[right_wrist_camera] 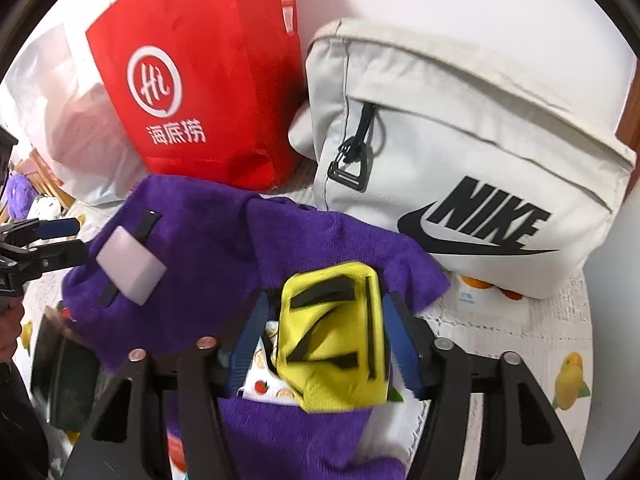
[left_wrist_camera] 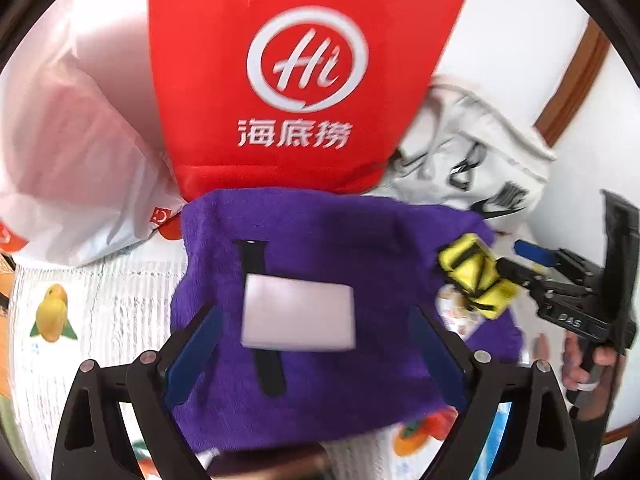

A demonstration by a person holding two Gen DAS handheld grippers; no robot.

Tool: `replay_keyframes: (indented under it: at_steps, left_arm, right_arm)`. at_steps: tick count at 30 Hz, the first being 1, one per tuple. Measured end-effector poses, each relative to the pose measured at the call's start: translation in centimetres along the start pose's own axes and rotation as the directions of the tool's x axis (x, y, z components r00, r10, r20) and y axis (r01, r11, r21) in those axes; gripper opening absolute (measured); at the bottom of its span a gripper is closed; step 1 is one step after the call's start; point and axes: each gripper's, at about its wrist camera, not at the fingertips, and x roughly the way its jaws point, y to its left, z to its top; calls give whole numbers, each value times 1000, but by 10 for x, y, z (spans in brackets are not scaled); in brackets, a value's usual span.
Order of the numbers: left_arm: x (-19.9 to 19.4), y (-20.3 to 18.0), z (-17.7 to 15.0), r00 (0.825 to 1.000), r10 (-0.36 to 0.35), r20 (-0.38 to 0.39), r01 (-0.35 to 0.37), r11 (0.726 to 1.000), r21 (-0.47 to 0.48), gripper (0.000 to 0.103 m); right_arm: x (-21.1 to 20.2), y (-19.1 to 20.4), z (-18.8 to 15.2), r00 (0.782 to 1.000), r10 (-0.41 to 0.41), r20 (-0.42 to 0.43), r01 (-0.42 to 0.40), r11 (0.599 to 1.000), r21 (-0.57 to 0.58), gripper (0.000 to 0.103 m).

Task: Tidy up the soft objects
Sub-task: 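Release the pouch onto the towel with the right tool while the left tool releases the foam block, then move both open tools back toward the items at the bed's front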

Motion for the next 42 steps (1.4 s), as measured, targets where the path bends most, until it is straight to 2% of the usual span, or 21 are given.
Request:
replay_keyframes:
  at_steps: [2, 8, 12, 18, 29, 33, 37, 42]
  left_arm:
    - [-18, -2, -9, 1000, -19, 23, 19, 1000, 1, 93]
    - [-58, -6, -37, 999, 28, 25, -28, 1000, -5, 93]
    - [-82, -13, -67, 999, 44, 13, -44, 999, 14, 93]
    - [-112, -20, -128, 1000, 17, -5, -16, 1000, 13, 93]
    - [-125, -26, -234, 999, -13, -47, 16, 998, 61, 94]
    - [-125, -28, -262, 998, -11, -54, 15, 997, 79, 94]
    - [-126, -40, -285, 998, -37, -55, 45, 988, 149, 95]
    - [-110, -57, -300, 998, 6, -55, 9, 965, 264, 95]
  right_arm:
    - [-13, -1, -4, 1000, 13, 21, -14, 1000, 11, 70]
    - [-56, 16, -27, 999, 29, 39, -30, 1000, 8, 70]
    - [-89, 35, -57, 997, 53, 56, -53, 999, 8, 70]
    - [-127, 56, -111, 996, 70, 58, -73, 995, 63, 70]
    - [-164, 89, -212, 995, 92, 45, -97, 988, 119, 71]
    - [-168, 107, -244, 988, 148, 47, -153, 983, 106, 71]
    - [-168, 124, -265, 986, 162, 36, -165, 983, 85, 71]
    - [-169, 137, -278, 987, 156, 30, -158, 986, 47, 71]
